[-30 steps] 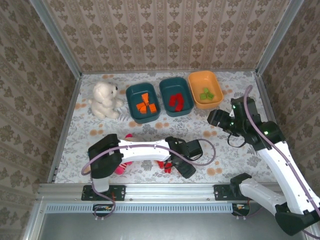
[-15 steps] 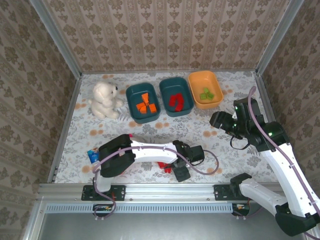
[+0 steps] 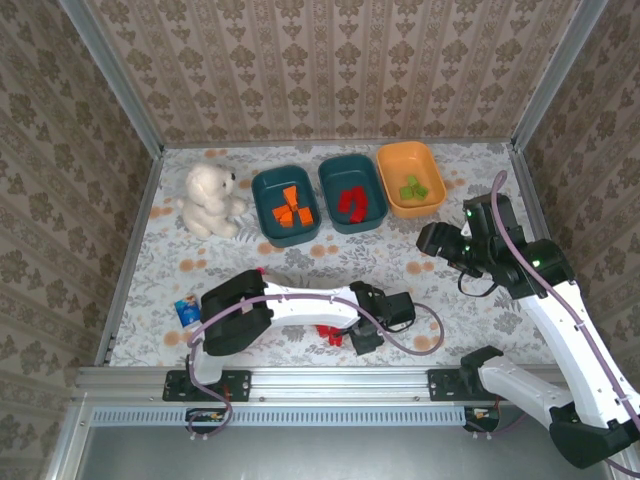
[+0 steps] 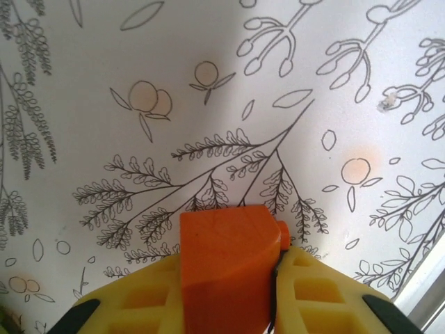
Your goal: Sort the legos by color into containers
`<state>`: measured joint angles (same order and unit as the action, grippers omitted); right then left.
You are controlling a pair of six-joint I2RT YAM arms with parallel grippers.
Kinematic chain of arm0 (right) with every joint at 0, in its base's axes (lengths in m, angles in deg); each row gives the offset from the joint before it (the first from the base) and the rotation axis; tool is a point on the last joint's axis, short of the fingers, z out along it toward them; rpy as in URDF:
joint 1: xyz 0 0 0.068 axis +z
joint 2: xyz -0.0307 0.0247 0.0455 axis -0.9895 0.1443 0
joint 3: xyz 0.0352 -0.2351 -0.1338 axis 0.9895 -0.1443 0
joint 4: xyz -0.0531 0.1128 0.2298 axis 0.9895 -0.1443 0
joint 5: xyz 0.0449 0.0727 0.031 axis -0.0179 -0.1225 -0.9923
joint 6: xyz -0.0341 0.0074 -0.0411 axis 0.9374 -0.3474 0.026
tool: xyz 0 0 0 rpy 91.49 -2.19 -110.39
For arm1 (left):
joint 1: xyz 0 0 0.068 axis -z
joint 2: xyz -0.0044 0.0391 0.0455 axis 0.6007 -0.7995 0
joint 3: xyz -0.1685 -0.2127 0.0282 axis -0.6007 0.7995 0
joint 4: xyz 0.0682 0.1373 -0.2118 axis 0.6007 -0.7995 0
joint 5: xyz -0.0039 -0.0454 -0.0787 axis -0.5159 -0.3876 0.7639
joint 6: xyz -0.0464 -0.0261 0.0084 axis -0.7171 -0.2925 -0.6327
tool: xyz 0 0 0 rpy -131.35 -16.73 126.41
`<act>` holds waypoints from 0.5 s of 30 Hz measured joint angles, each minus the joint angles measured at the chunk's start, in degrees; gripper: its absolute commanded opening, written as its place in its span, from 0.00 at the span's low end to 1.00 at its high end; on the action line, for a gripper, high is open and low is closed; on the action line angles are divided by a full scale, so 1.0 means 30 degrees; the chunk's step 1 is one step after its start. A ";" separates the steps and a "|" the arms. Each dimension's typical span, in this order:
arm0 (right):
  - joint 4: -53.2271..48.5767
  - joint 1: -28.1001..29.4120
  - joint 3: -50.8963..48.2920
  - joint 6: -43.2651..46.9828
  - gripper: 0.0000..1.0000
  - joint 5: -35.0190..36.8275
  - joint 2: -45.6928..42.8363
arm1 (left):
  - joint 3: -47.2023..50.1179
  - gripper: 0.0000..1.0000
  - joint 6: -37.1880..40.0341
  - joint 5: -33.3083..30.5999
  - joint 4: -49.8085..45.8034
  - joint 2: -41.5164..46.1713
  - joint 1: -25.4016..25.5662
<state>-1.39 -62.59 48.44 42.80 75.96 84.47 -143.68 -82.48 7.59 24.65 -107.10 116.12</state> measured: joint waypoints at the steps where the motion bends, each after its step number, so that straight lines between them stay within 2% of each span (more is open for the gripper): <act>1: 0.0000 0.0000 0.0102 0.0007 0.76 -0.0058 0.0109 | 0.0000 0.19 -0.0007 -0.0073 0.0000 0.0015 -0.0036; 8: 0.0364 -0.0044 0.1392 0.0160 0.76 -0.0903 0.0539 | 0.0270 0.19 -0.1093 -0.0561 -0.0029 0.0838 -0.1319; 15: 0.2106 -0.0044 0.3861 0.0350 0.76 -0.2965 0.1603 | 0.0175 0.20 -0.2637 -0.0852 0.0044 0.4357 -0.5544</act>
<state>4.92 -62.72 60.03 43.85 67.06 89.28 -143.16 -90.40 5.03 24.78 -94.03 99.48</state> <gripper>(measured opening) 0.761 0.234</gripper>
